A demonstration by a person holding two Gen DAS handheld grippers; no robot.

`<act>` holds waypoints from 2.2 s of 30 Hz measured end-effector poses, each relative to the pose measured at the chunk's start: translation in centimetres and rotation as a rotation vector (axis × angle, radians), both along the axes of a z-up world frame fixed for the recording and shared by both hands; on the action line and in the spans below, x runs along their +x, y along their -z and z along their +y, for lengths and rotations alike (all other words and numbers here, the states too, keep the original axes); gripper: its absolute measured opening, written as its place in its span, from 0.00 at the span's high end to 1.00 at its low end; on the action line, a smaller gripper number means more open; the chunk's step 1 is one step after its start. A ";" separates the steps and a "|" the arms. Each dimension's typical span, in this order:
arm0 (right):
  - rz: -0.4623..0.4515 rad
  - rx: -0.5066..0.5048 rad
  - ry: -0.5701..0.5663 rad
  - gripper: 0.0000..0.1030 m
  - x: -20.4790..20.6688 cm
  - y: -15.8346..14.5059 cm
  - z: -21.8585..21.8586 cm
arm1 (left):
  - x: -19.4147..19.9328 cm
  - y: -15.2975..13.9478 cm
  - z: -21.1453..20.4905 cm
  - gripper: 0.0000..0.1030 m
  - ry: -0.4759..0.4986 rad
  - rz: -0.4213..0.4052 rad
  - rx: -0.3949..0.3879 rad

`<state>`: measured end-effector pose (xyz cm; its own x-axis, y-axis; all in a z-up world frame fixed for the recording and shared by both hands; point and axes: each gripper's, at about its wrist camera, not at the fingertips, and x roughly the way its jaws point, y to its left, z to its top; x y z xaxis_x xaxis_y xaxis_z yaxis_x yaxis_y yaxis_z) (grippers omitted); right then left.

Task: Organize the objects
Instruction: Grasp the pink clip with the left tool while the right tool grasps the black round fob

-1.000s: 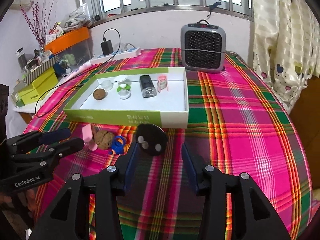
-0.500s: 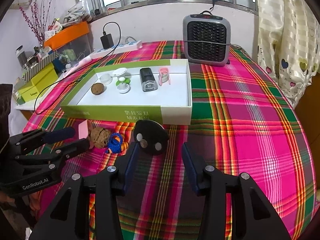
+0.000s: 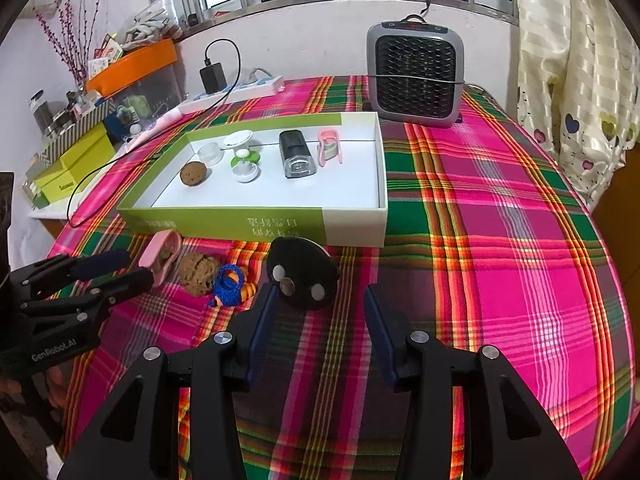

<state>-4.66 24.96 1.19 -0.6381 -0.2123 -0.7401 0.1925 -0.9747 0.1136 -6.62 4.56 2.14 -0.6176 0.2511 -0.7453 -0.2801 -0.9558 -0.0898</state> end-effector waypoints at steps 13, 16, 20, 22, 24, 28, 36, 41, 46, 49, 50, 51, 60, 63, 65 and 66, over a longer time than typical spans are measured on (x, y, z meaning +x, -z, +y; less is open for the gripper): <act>-0.016 0.016 -0.019 0.56 -0.5 0.3 -0.5 | -0.1 0.1 0.7 0.53 0.017 -0.014 0.013; -0.021 0.020 -0.023 0.56 -0.6 0.3 -0.4 | -0.7 0.2 0.8 0.53 0.005 -0.017 0.001; -0.033 0.028 -0.025 0.56 -1.2 0.5 -0.6 | -1.4 0.3 0.6 0.53 0.003 -0.025 0.005; -0.041 0.031 -0.032 0.56 -1.3 0.7 -0.8 | -1.7 0.4 0.4 0.53 -0.002 -0.029 0.007; -0.040 0.044 -0.044 0.55 -1.4 0.8 -1.0 | -2.0 0.5 0.4 0.53 -0.005 -0.034 0.012; -0.041 0.052 -0.057 0.52 -1.8 0.9 -1.3 | -2.4 0.8 0.6 0.53 0.000 -0.042 0.001; -0.036 0.106 -0.067 0.52 -2.1 1.0 -1.8 | -3.1 0.9 1.0 0.53 0.007 -0.027 -0.014; -0.034 0.115 -0.066 0.52 -2.1 1.0 -1.9 | -3.3 0.9 0.7 0.53 0.004 -0.026 -0.006; -0.035 0.095 -0.063 0.52 -2.1 1.0 -1.7 | -3.4 0.9 0.6 0.53 0.003 -0.027 0.005; -0.034 0.100 -0.063 0.52 -2.0 1.0 -1.8 | -3.4 0.8 0.5 0.56 -0.002 -0.027 0.006; -0.034 0.102 -0.063 0.52 -2.0 1.0 -1.9 | -3.4 0.9 0.4 0.57 -0.004 -0.026 0.007; -0.034 0.102 -0.062 0.53 -2.0 1.0 -1.8 | -3.4 0.9 0.4 0.59 -0.007 -0.025 0.004; -0.031 0.106 -0.049 0.65 -1.9 0.9 -1.6 | -3.4 0.9 0.2 0.69 -0.022 -0.022 0.000; -0.029 0.110 -0.050 0.67 -1.9 0.9 -1.6 | -3.5 0.9 0.1 0.73 -0.027 -0.022 0.000; -0.029 0.111 -0.048 0.69 -1.8 0.9 -1.7 | -3.5 0.9 0.1 0.74 -0.031 -0.022 -0.003; -0.029 0.111 -0.048 0.69 -1.8 0.9 -1.7 | -3.5 0.9 0.0 0.75 -0.032 -0.022 -0.003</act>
<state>-6.46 23.27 0.26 -0.6074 -0.1577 -0.7786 0.2372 -0.9714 0.0117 -10.10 4.57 1.25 -0.6089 0.2294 -0.7593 -0.2474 -0.9644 -0.0930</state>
